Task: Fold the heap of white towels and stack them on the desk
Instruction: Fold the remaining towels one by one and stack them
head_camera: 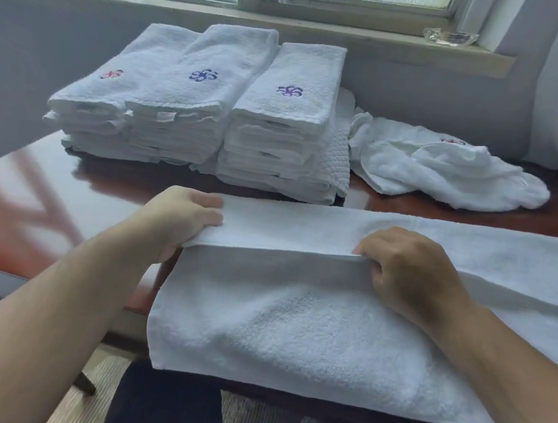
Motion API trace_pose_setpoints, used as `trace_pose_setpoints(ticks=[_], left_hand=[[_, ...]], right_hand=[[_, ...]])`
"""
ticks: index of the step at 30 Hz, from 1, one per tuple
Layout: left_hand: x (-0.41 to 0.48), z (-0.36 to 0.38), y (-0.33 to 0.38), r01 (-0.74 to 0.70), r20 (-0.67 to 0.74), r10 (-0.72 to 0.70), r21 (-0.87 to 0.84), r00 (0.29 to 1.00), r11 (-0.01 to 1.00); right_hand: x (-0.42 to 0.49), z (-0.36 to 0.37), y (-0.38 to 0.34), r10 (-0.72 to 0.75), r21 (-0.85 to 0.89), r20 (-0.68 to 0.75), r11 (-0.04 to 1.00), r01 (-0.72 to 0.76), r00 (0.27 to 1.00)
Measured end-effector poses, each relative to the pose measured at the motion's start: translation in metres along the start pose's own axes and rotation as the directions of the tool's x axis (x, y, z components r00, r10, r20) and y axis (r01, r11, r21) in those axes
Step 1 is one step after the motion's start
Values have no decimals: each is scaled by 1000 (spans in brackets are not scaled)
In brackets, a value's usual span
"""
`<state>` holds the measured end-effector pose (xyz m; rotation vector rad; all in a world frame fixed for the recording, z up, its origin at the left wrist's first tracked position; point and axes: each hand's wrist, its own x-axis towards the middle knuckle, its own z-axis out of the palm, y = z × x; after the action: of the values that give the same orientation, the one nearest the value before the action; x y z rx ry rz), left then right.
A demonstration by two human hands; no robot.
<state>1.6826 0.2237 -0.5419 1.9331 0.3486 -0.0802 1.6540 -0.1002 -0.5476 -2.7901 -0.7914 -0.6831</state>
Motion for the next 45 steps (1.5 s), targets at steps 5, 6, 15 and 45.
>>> trace_pose_setpoints(ticks=[5, 6, 15, 45], left_hand=[[-10, 12, 5, -118, -147, 271, 638, 951, 761], [-13, 17, 7, -155, -159, 348, 676, 924, 721], [-7, 64, -8, -395, 235, 362, 788, 902, 473], [-96, -6, -51, -740, 586, 463, 601, 665, 303]], right_hand=[[-3, -8, -3, 33, 113, 106, 993, -45, 994], [-1, -9, -3, 80, 152, 94, 984, -93, 992], [7, 6, 40, 467, -64, 503, 859, -507, 727], [-45, -16, -84, -209, 142, 377, 976, 167, 902]])
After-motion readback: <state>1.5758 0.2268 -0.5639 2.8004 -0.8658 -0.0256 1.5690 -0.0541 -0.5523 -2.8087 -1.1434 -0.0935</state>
